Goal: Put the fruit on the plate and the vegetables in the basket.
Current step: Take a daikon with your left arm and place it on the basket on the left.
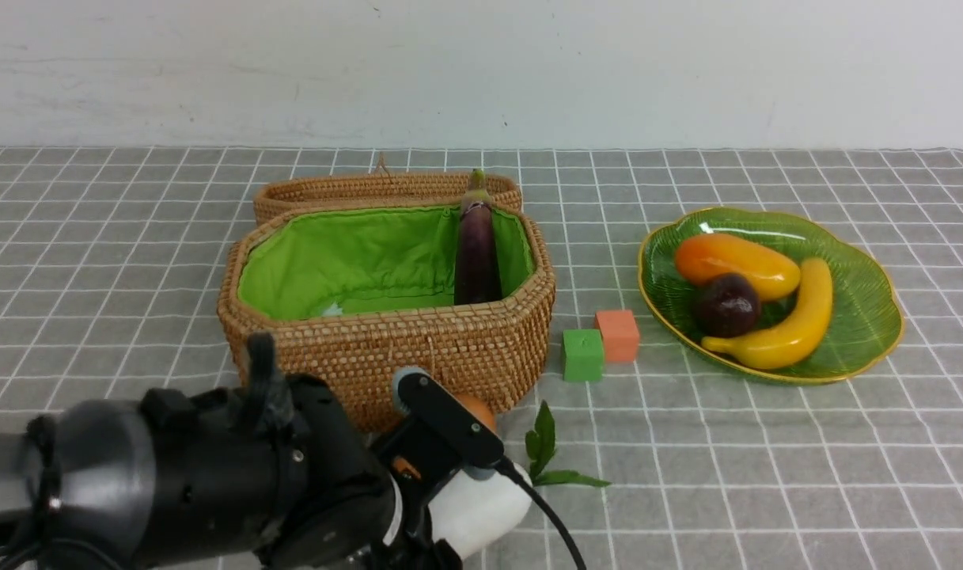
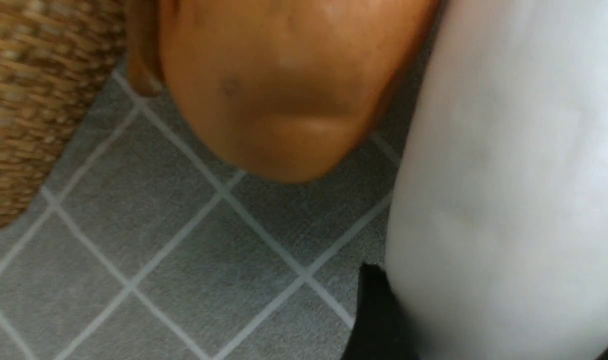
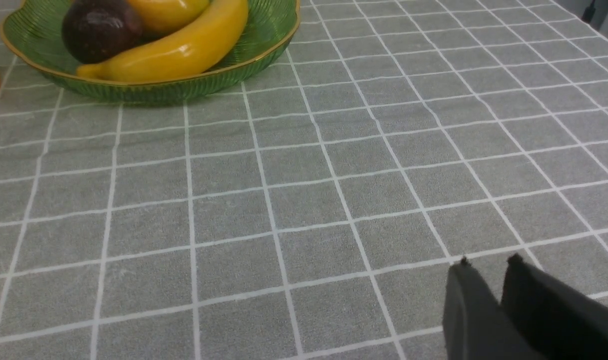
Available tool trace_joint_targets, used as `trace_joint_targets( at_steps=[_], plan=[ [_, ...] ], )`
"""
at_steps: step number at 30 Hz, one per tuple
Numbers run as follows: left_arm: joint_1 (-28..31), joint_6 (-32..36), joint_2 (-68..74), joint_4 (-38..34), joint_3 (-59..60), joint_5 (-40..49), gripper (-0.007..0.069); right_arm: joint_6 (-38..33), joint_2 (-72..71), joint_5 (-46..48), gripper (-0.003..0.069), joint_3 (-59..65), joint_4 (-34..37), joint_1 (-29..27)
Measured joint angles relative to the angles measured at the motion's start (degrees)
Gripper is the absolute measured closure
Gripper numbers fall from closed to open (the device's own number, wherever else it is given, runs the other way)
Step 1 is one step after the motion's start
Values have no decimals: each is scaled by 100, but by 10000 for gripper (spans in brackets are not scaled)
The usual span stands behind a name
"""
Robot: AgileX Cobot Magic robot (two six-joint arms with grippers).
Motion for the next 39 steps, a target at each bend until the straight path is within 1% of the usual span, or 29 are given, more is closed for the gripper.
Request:
trace_joint_targets(
  at_steps=[1,4,6,9,10,11,12,13,15,19,21,24,26,29,30,32,33,34,35,37,39],
  plan=[
    [-2,82,-123,-7,0,57,167,0,0,0,541,0,0,0],
    [-2,622,-708,-176,0,306,167,0,0,0,538,0,0,0],
    [3,1025,-1105,-406,0,475,167,0,0,0,536,0,0,0],
    [180,1309,-1576,-737,-23,548,167,0,0,0,536,0,0,0],
    [373,1401,-1757,-880,-89,562,167,0,0,0,536,0,0,0],
    [411,1416,-1757,-895,-104,573,167,0,0,0,536,0,0,0],
    [815,1466,-1869,-969,-280,573,167,0,0,0,536,0,0,0],
    [961,1517,-1876,-988,-391,564,167,0,0,0,536,0,0,0],
    [1493,1547,-1813,-1012,-719,430,167,0,-2,6,532,0,0,0],
    [2148,1556,-1375,-944,-1246,93,167,0,-2,6,529,0,0,0],
    [2331,1556,-1020,-828,-1445,-22,167,0,-2,6,526,0,0,0],
    [2406,1466,-479,-585,-1526,-183,167,0,-2,6,522,0,0,0],
    [2411,1269,-186,-461,-1535,-292,167,0,-2,6,519,0,0,0],
    [2411,927,-19,-301,-1573,-572,154,0,-2,6,515,0,0,-2],
    [2411,927,-11,-301,-1579,-585,151,0,-2,6,515,0,0,-2],
    [2411,703,24,-271,-1580,-613,88,0,-2,6,515,0,0,-2],
    [2411,593,31,-267,-1580,-600,29,0,-2,6,515,0,0,-2],
    [2411,554,31,-260,-1580,-582,-8,0,-2,6,515,0,0,-2],
    [2411,529,31,-256,-1580,-565,-27,0,-2,6,513,0,0,-2],
    [2411,516,-2,-256,-1580,-510,-38,0,-2,6,512,0,0,-2],
    [2411,489,-133,-261,-1575,-253,-41,0,-2,6,509,0,0,-2]
  ],
)
